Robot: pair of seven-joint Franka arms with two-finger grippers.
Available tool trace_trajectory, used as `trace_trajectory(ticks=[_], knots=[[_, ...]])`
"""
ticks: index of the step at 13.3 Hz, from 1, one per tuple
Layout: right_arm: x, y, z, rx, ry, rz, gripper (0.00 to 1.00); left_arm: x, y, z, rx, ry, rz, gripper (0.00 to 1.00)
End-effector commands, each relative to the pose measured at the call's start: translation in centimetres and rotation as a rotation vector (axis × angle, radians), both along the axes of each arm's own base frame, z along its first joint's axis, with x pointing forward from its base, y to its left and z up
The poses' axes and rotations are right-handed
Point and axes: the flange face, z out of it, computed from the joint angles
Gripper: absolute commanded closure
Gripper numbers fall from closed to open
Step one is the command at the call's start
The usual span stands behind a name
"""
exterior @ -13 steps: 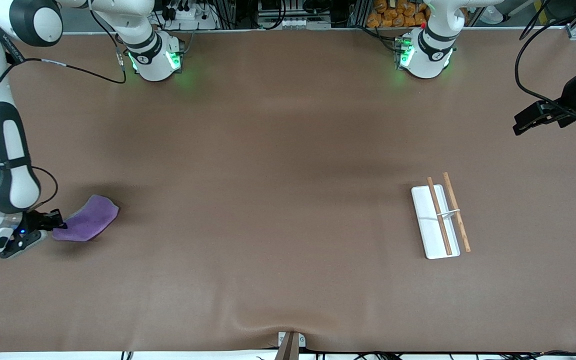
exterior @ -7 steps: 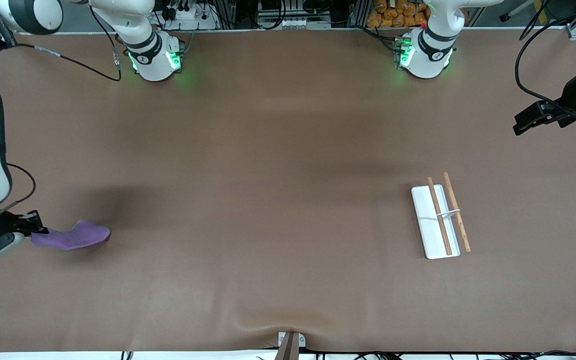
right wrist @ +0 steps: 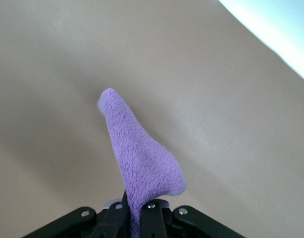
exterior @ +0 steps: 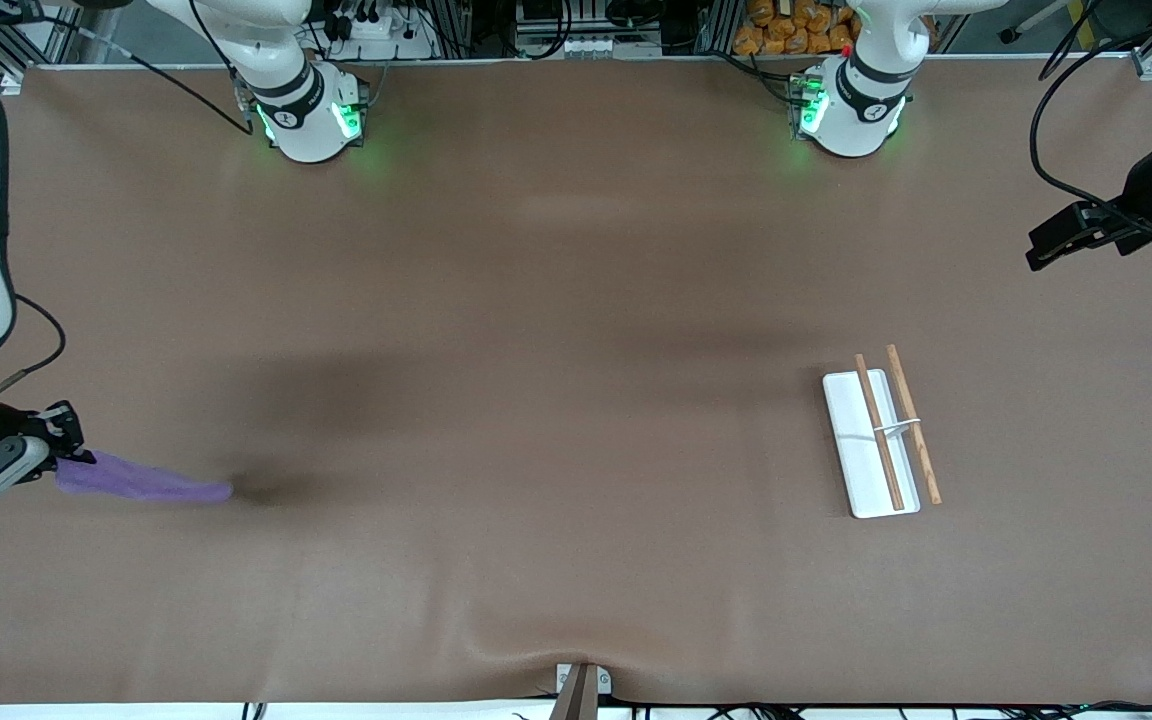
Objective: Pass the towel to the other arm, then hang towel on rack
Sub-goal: 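Lift the purple towel off the table with the right gripper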
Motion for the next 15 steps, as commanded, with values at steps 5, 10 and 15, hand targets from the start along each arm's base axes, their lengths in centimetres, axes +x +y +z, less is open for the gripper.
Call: trace_trajectory(ticks=[5,10,15], knots=[[-0.8,9.9,1.9,0.114,0.025,0.123,1.0,-0.3,0.1,0.6,-0.016,-0.007,-0.01,0.0],[-1.2,17.5,1.8,0.199,0.054,0.082,1.0,-0.2,0.0,0.6,-0.016,-0.007,-0.012,0.0],[-2.6,26.1,1.7,0.24,0.129,-0.075,1.0,-0.4,0.1,1.3,-0.019,-0.022,-0.009,0.0]])
